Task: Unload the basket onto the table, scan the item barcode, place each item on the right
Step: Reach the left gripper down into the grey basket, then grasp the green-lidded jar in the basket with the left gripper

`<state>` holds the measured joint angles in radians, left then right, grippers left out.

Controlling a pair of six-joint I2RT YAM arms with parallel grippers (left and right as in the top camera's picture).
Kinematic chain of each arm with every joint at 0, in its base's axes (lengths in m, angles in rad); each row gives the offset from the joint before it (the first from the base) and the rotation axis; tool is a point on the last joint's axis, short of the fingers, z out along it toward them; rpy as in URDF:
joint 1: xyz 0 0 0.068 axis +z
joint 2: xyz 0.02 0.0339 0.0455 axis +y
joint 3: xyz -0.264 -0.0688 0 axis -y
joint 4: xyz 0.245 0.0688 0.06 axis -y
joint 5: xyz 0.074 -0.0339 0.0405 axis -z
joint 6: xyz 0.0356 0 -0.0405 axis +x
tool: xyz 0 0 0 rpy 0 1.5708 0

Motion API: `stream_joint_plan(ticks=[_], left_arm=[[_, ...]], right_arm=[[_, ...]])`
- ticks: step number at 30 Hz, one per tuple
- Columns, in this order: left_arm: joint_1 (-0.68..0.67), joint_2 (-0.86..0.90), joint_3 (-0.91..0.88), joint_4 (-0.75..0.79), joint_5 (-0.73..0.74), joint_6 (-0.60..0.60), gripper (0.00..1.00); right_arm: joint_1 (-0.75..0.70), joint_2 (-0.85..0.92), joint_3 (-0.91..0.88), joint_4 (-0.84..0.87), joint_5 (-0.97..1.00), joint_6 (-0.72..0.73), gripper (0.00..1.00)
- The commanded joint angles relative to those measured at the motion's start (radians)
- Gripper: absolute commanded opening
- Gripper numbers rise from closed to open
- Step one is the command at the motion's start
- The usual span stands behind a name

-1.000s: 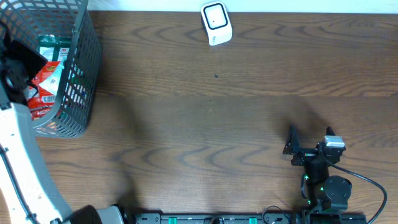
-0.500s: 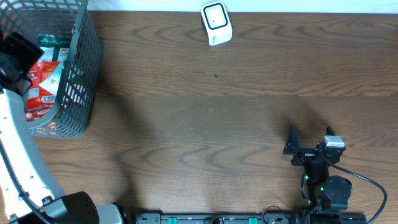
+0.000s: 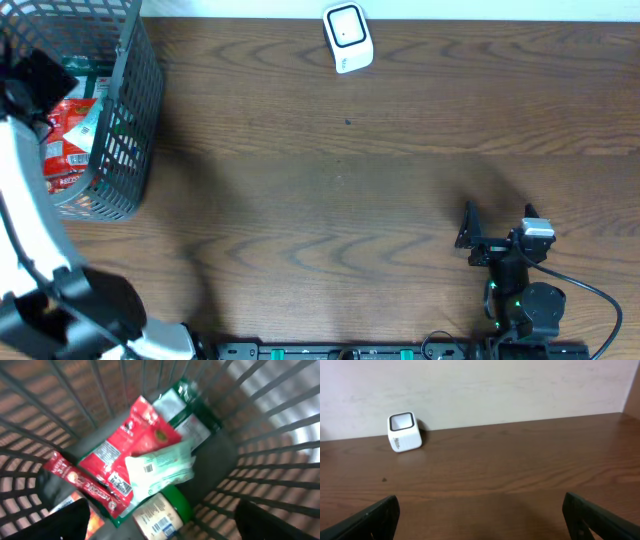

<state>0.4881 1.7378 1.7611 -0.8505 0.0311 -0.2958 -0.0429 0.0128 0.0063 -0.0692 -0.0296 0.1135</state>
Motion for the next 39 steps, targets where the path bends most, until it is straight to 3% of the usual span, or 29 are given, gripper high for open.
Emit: stream_joint_plan(ticks=[1, 4, 12, 14, 23, 39], left_arm=[[0.004, 0.076, 0.009, 0.001, 0.111, 0.165, 0.93], [0.004, 0.127, 0.009, -0.012, 0.194, 0.254, 0.93], [0.010, 0.170, 0.009, -0.074, 0.204, 0.258, 0.93], [0.011, 0.170, 0.009, -0.096, 0.204, 0.262, 0.88], [0.009, 0.171, -0.057, -0.121, 0.204, 0.489, 0.85], [0.003, 0.172, -0.200, -0.072, 0.204, 0.653, 0.84]], right_arm=[[0.001, -0.003, -0.001, -0.004, 0.002, -0.006, 0.99], [0.001, -0.003, -0.001, -0.004, 0.002, -0.006, 0.99], [0.001, -0.003, -0.001, -0.004, 0.002, -0.006, 0.99], [0.001, -0.003, -0.001, -0.003, 0.002, -0.006, 0.99], [0.001, -0.003, -0.001, -0.003, 0.002, -0.006, 0.99], [0.001, -0.003, -0.001, -0.004, 0.002, -0.006, 0.99]])
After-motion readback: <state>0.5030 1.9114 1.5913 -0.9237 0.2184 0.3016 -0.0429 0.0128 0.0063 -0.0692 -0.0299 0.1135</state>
